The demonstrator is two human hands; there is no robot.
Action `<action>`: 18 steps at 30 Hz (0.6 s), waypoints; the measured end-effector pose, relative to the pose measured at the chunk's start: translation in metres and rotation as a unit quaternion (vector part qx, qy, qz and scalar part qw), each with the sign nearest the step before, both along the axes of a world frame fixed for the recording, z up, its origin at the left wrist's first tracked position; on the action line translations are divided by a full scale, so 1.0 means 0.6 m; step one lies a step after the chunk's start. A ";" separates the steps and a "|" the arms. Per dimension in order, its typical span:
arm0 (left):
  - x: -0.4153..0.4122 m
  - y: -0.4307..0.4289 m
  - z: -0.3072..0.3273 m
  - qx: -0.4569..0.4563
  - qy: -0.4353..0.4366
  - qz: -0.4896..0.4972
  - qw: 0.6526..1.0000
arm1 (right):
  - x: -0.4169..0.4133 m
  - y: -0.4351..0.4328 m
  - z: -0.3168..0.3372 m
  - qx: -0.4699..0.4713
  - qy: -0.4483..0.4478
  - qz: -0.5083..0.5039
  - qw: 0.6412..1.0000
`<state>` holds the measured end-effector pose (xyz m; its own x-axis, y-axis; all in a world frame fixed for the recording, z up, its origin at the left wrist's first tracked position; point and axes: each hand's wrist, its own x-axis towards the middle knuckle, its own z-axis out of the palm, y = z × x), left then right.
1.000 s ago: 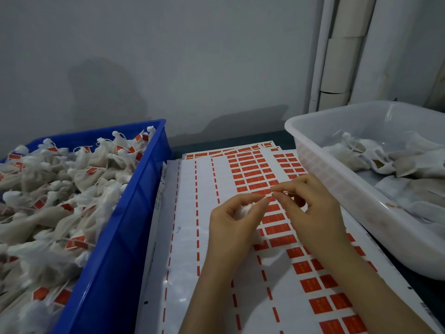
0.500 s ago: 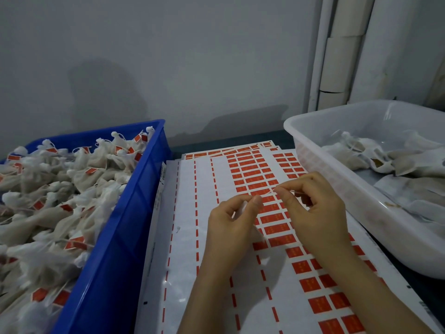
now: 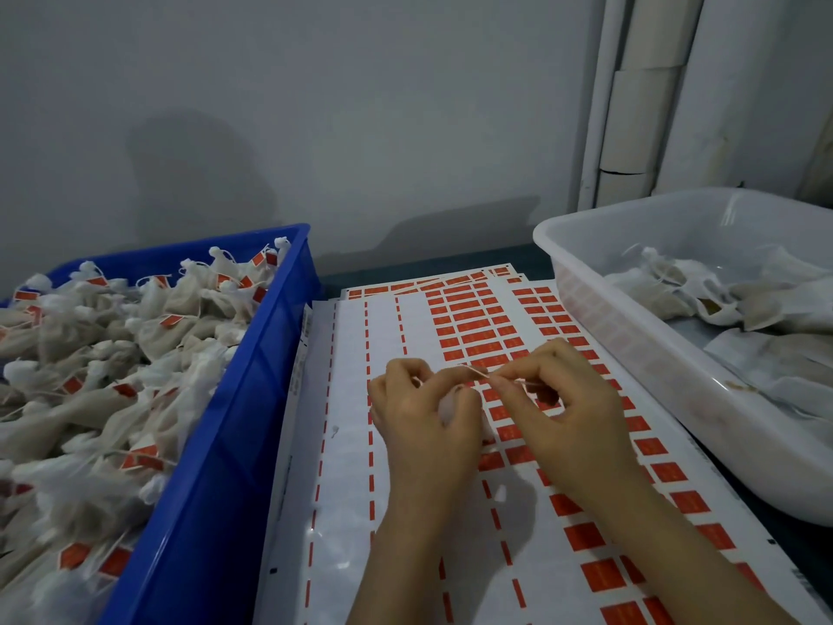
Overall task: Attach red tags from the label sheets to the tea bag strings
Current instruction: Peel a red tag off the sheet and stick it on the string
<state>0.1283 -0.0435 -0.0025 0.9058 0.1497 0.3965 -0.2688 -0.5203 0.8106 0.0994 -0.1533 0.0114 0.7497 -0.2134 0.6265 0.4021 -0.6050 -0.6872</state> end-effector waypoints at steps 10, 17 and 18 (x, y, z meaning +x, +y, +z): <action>0.022 0.014 0.020 -0.241 0.275 0.019 0.931 | -0.004 0.011 -0.010 -0.069 0.036 0.090 0.993; 0.018 0.017 0.005 -0.177 0.210 -0.016 0.961 | 0.006 0.008 -0.025 -0.107 0.112 0.105 0.982; 0.015 0.016 0.004 -0.160 0.192 -0.030 0.968 | 0.007 0.006 -0.025 -0.102 0.116 0.101 0.983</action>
<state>0.1373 -0.0338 0.0000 0.9881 0.1513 -0.0292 0.0621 -0.2181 0.9739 0.1037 -0.1499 -0.0037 0.8913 0.0669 0.4484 0.3753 -0.6635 -0.6472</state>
